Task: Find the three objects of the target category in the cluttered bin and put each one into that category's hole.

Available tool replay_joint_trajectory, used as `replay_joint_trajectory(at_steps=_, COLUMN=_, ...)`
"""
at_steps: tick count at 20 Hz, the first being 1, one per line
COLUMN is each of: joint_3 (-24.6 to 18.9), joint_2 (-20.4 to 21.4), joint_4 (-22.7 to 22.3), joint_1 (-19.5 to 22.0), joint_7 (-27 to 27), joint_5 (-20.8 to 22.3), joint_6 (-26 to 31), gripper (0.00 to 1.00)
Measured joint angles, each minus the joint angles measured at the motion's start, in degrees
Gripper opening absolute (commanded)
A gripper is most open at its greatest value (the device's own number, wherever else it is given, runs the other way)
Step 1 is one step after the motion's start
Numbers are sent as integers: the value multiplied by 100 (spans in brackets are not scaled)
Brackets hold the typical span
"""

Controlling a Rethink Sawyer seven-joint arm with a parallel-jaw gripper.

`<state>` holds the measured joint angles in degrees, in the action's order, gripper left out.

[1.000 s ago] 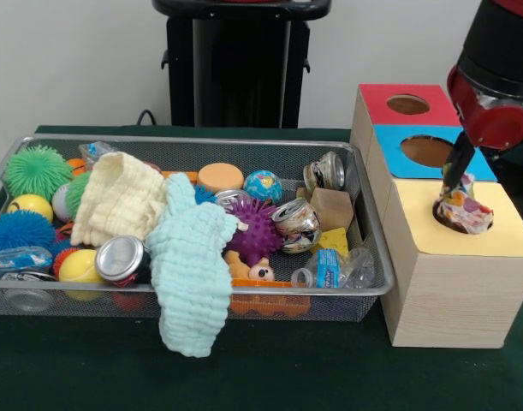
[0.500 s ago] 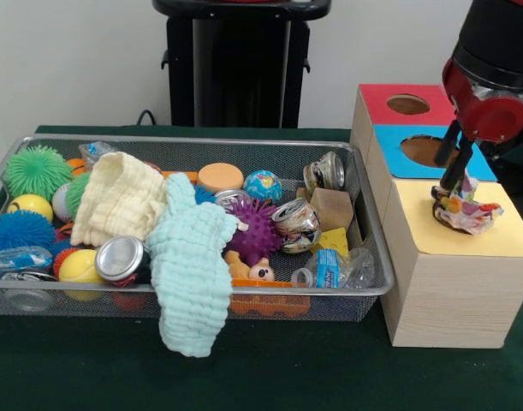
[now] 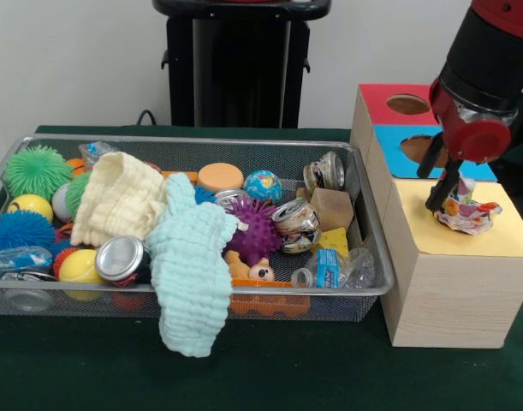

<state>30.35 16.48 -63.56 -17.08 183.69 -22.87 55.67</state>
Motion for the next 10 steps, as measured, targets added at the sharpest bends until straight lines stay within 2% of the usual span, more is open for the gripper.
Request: replay_joint_trajectory(at_steps=10, joint_3=53, joint_2=-337, joint_4=417, joint_1=93, joint_7=0, joint_5=97, joint_6=0, gripper=100)
